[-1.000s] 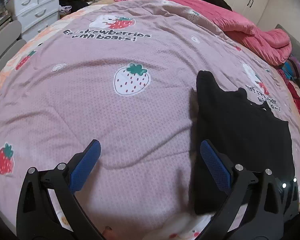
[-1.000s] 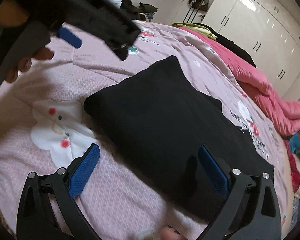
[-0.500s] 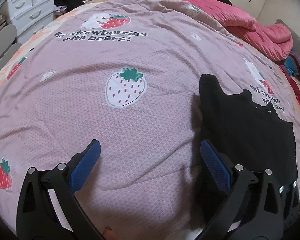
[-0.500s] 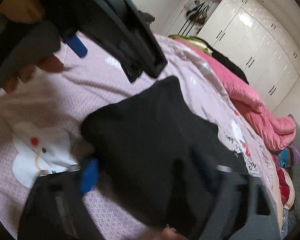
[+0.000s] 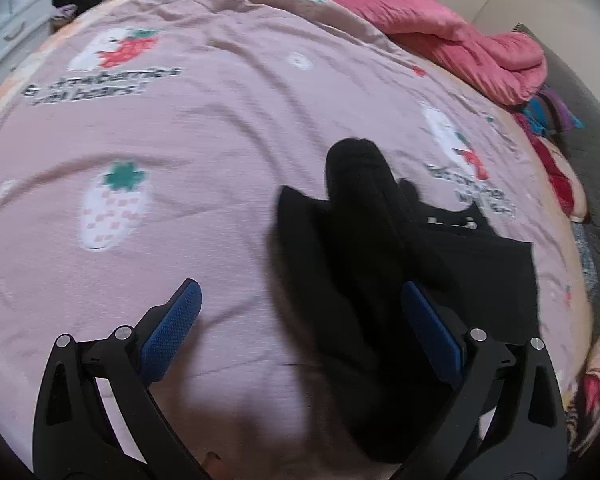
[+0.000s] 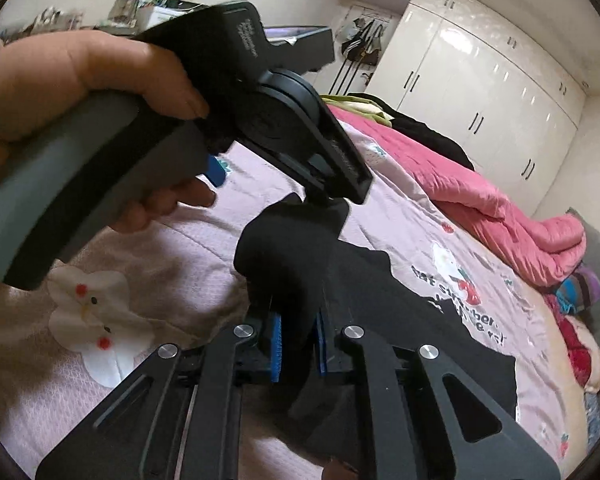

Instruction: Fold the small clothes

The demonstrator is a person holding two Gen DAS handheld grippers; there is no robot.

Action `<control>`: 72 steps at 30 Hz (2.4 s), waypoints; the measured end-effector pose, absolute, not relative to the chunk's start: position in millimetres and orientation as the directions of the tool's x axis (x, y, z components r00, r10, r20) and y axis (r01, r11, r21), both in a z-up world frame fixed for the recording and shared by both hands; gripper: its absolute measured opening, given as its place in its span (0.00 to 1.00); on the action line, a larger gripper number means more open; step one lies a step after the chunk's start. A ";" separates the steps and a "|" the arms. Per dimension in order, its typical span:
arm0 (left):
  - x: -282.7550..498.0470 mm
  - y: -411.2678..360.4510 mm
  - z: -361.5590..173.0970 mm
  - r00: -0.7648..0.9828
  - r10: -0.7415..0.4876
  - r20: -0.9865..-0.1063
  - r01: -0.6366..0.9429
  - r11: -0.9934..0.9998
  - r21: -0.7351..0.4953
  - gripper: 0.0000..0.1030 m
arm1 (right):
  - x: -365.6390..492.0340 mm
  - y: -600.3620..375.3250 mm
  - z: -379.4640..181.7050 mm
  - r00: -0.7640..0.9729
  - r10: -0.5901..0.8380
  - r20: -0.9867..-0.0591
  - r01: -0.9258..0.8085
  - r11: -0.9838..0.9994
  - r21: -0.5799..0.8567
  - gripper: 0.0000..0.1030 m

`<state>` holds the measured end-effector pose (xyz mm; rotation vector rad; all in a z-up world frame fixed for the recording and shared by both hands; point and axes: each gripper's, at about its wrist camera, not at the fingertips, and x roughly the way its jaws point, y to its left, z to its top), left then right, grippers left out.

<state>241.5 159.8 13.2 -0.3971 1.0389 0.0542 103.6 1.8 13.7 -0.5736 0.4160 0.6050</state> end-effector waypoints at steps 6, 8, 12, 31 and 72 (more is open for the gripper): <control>230.4 161.1 36.6 0.587 -0.199 -0.785 -0.246 0.880 -0.407 0.91 | 98.0 -0.2 12.6 0.748 0.419 -0.514 -0.638 0.667 -0.385 0.11; 229.3 164.8 38.1 0.591 -0.202 -0.781 -0.255 0.872 -0.419 0.91 | 95.7 2.1 11.1 0.744 0.424 -0.517 -0.645 0.660 -0.387 0.11; 230.2 169.9 30.0 0.551 -0.210 -0.808 -0.272 0.870 -0.412 0.91 | 89.1 10.3 5.3 0.728 0.439 -0.527 -0.669 0.623 -0.405 0.11; 253.0 163.2 -8.7 0.522 -0.399 -0.754 -0.264 0.765 -0.588 0.20 | 85.4 -5.0 9.5 0.758 0.426 -0.493 -0.628 0.681 -0.377 0.11; 311.3 -86.5 50.5 0.457 -0.401 -0.794 0.065 0.905 -0.420 0.16 | 111.6 -210.5 30.3 0.857 0.240 -0.456 -0.268 0.963 0.003 0.11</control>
